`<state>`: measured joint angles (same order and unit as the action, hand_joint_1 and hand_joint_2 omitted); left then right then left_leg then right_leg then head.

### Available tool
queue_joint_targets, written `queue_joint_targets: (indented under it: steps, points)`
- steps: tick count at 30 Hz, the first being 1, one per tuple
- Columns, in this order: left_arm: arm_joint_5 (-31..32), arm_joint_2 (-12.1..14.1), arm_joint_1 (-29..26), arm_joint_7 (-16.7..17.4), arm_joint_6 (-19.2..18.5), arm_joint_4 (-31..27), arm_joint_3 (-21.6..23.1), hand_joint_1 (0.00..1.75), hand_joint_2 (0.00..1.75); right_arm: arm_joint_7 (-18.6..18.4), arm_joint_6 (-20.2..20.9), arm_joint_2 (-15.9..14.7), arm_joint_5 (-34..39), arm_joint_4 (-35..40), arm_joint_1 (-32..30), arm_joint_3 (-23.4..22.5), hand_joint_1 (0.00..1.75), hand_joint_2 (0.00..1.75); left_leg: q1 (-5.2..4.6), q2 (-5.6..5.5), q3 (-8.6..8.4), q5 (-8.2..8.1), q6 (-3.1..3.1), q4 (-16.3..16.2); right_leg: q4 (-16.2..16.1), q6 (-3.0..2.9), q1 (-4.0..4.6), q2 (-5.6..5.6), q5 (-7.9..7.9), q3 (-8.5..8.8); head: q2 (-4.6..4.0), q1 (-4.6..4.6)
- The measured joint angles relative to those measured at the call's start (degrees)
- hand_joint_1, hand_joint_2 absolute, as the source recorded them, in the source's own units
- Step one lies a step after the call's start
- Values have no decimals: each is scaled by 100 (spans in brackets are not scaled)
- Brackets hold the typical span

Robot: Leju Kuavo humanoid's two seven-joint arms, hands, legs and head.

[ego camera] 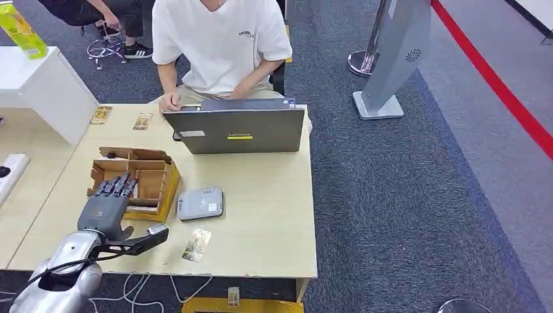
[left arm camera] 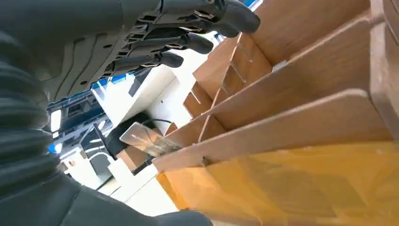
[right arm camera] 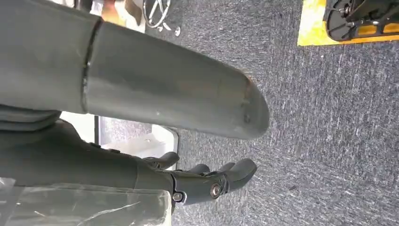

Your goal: Pass the card to the sensor for recognition and then transmit it.

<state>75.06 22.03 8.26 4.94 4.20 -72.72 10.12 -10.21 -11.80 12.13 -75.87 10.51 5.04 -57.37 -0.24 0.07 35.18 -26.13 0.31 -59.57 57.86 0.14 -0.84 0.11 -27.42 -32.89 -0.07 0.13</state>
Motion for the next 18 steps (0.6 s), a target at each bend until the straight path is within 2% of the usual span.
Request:
queue_joint_targets:
  steps: [8,13,18]
  points:
    - [-2,7,-157,64,18,-208,-53,0,175,0,0,-11,2,0,1,0,0,0,0,-1,1,0,0,0,0,0,1,0,0,1,0,2]
    - [-113,243,-280,112,50,-459,-375,0,175,-2,0,-22,0,0,-4,0,0,0,2,1,1,0,0,1,1,-1,1,1,0,-3,0,0]
    - [-136,341,-344,105,50,-572,-533,0,175,0,-2,-24,0,0,-2,0,0,0,2,-1,2,0,0,1,1,-1,1,-2,-2,0,0,0]
